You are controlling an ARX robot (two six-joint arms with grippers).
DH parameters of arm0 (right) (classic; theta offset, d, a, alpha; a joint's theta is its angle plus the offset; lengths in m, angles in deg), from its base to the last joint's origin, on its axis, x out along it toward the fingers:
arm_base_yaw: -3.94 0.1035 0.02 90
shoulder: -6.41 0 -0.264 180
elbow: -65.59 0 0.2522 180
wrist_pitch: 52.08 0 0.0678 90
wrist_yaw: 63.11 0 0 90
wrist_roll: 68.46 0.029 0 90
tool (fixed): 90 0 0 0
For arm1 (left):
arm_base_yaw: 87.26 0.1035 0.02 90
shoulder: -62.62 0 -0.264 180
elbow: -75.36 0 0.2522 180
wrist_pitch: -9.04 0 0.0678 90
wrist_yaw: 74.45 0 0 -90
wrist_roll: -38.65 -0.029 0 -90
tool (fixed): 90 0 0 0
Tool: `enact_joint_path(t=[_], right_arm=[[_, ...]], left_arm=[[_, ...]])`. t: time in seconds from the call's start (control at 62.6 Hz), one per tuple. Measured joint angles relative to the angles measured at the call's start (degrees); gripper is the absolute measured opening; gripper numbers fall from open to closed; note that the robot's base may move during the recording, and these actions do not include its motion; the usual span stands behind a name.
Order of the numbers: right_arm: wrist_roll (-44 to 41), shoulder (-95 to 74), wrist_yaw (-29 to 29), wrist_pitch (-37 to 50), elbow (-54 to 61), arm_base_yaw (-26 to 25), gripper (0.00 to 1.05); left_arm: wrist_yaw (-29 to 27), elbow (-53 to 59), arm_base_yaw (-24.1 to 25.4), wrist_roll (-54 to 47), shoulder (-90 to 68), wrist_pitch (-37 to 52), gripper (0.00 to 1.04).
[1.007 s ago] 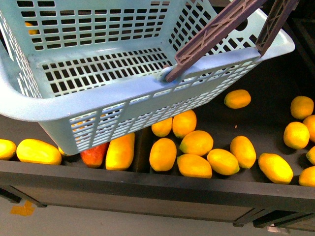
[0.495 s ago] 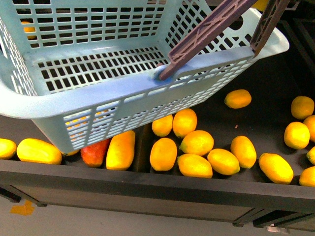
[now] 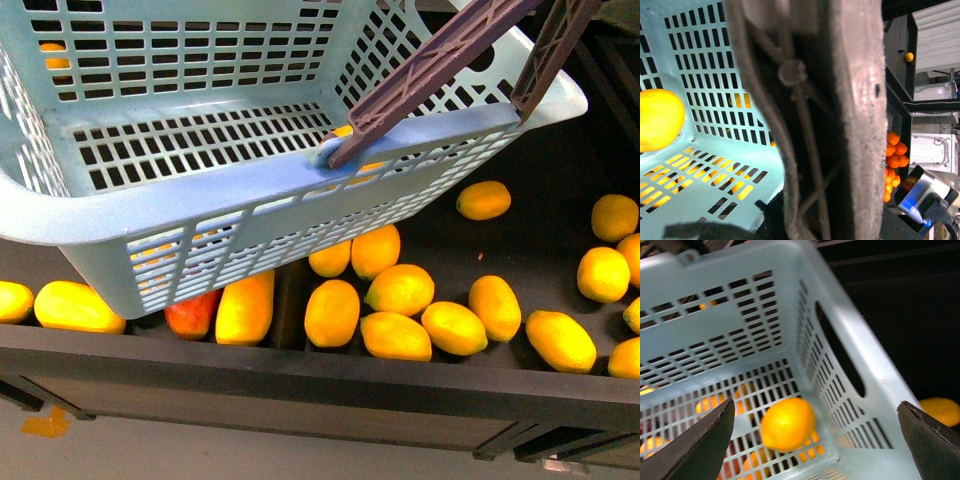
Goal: Pick lemon and mango into basket
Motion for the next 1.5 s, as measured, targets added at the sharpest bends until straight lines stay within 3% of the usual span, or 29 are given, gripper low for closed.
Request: enact_joint_path(t=[0.112,0.336,1.007,1.103,1.198,1.502], right_arm=[[3.30,2.14,5.31,-2.12,0.00,-4.81,0.96],[2.40,12.63,8.13,-6.56,3.04,-10.32,0.96],[0.24,15.23,9.44,-7.61,4.11,-11.23,0.96],[-8.11,15.41,5.70,9.68,10.93,-11.43,0.80],[-13.70,18.27,5.35,18.45,18.16,-11.41,0.62],[-16.72,28.26,5.38,21.14,30.95,-11.43,0.11]], left_arm=[[0.09,0.02,0.00,0.07,0.00,0.00,0.12],[0.37,0.02,0.00,0.09,0.00,0.00,0.12],[0.22,0.00,0.00,0.07,-0.04,0.00,0.12],[0.22,0.02,0.00,0.07,-0.04,0.00,0.12],[0.17,0.02,0.00,0.02,-0.04,0.00,0.12],[0.24,0.00,0.00,0.04,-0.04,0.00,0.12]])
